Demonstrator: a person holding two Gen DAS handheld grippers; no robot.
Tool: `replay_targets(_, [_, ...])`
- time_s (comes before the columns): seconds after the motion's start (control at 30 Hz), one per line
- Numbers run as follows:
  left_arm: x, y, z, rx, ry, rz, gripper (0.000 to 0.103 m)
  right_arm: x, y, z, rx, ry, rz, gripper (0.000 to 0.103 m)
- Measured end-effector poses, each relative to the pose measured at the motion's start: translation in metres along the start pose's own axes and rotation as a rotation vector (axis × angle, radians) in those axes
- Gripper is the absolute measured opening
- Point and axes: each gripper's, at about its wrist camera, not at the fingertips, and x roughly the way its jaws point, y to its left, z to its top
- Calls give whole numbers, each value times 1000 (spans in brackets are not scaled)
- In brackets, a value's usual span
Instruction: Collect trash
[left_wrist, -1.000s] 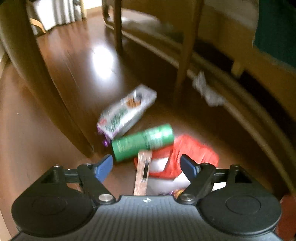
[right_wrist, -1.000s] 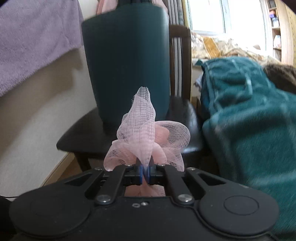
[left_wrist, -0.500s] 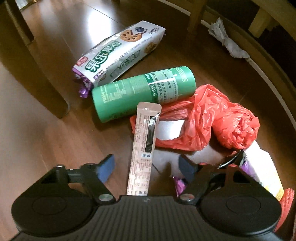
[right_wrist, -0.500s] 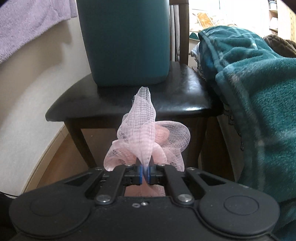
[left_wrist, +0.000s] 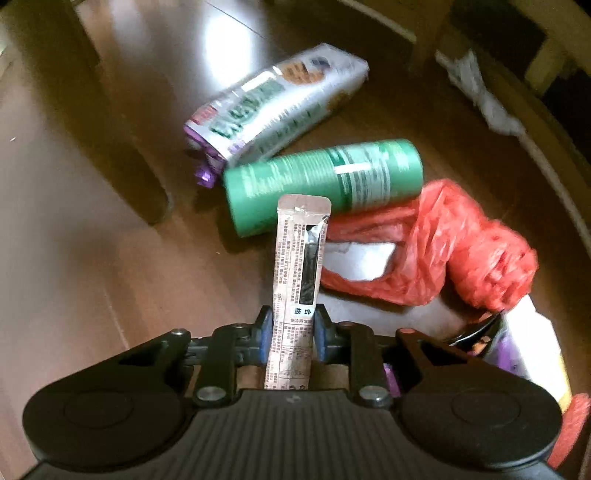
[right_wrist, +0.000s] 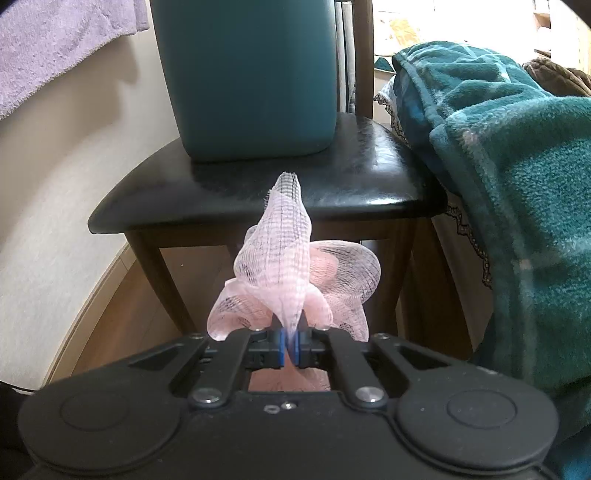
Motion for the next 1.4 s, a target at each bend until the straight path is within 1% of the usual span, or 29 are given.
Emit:
replay_targets(0.1, [-32, 9, 0, -56, -52, -18, 22, -5, -2, -2, -2, -14, 9, 4])
replay_targets(0.2, [-74, 17, 3, -119, -128, -50, 22, -10, -6, -3, 3, -33, 23, 4])
replay_targets(0.3, [-117, 18, 15, -145, -204, -64, 22, -18, -10, -2, 12, -59, 46, 4])
replay_targets(0.43, [-186, 14, 37, -173, -310, -68, 22, -35, -16, 6, 18, -108, 82, 4])
replay_targets(0.57, [-254, 2, 66, -191, -403, -54, 22, -54, -18, 21, -11, -152, 114, 4])
replay_targets(0.67, [-312, -13, 84, -175, -502, -60, 22, -70, -21, 36, -38, -191, 152, 4])
replay_targets(0.77, [-367, -29, 98, -139, -609, -56, 22, -87, -20, 51, -81, -242, 169, 4])
replay_targets(0.87, [-422, -40, 114, -123, -717, -50, 22, -107, -19, 69, -112, -318, 190, 4])
replay_targets(1.0, [-484, -53, 139, -110, -878, 34, 22, -133, -24, 102, -128, -445, 213, 4])
replay_targets(1.1, [-522, -61, 166, -89, -952, 79, 22, -150, -21, 134, -172, -529, 209, 4])
replay_targets(1.2, [-561, -68, 193, -73, -1027, 105, 22, -159, -15, 169, -210, -603, 194, 4])
replay_targets(1.3, [-597, -74, 225, -84, -1076, 129, 22, -165, -7, 205, -228, -649, 193, 4])
replay_targets(1.33, [-604, -76, 242, -85, -1093, 146, 22, -165, -4, 216, -230, -663, 189, 4])
replay_targets(1.4, [-620, -74, 265, -98, -1097, 157, 22, -158, 0, 243, -213, -673, 204, 4])
